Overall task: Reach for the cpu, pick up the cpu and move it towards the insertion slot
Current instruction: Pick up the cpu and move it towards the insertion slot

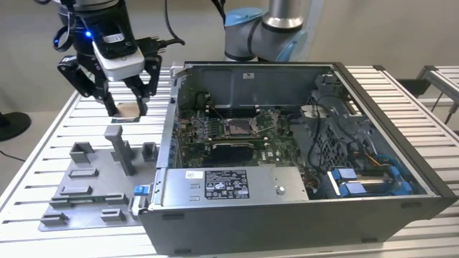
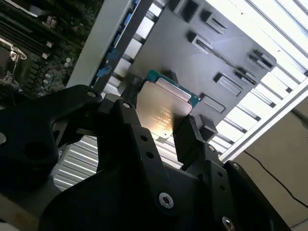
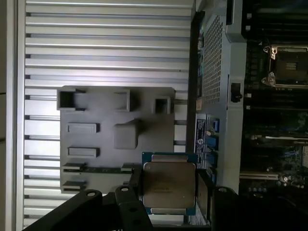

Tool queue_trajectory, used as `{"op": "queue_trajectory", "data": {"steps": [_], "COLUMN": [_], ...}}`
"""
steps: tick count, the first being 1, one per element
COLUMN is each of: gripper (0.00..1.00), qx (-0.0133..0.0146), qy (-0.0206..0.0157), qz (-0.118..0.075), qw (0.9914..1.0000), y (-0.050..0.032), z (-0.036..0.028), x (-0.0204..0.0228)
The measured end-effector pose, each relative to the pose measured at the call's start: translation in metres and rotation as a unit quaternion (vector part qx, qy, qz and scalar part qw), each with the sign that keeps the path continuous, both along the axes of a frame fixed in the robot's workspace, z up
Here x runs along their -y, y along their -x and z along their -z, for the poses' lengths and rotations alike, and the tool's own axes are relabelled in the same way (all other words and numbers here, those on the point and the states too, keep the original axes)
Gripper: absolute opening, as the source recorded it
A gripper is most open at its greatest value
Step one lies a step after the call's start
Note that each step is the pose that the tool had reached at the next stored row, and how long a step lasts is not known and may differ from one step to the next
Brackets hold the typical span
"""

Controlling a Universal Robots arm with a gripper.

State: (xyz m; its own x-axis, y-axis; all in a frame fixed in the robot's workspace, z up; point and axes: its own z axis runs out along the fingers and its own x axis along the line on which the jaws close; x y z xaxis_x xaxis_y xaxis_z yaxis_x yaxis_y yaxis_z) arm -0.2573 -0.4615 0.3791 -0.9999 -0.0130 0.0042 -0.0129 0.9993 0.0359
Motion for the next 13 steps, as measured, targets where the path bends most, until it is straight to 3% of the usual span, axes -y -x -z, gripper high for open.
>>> {"op": "queue_trajectory", "data": {"steps": [13], "gripper": [0.00], "qx": [0.0000], "qy": [0.0000], "qz": [0.000], "qw": [1.00000], "y": [-0.0528], "z": [0.0000], "x": [0.0000]}}
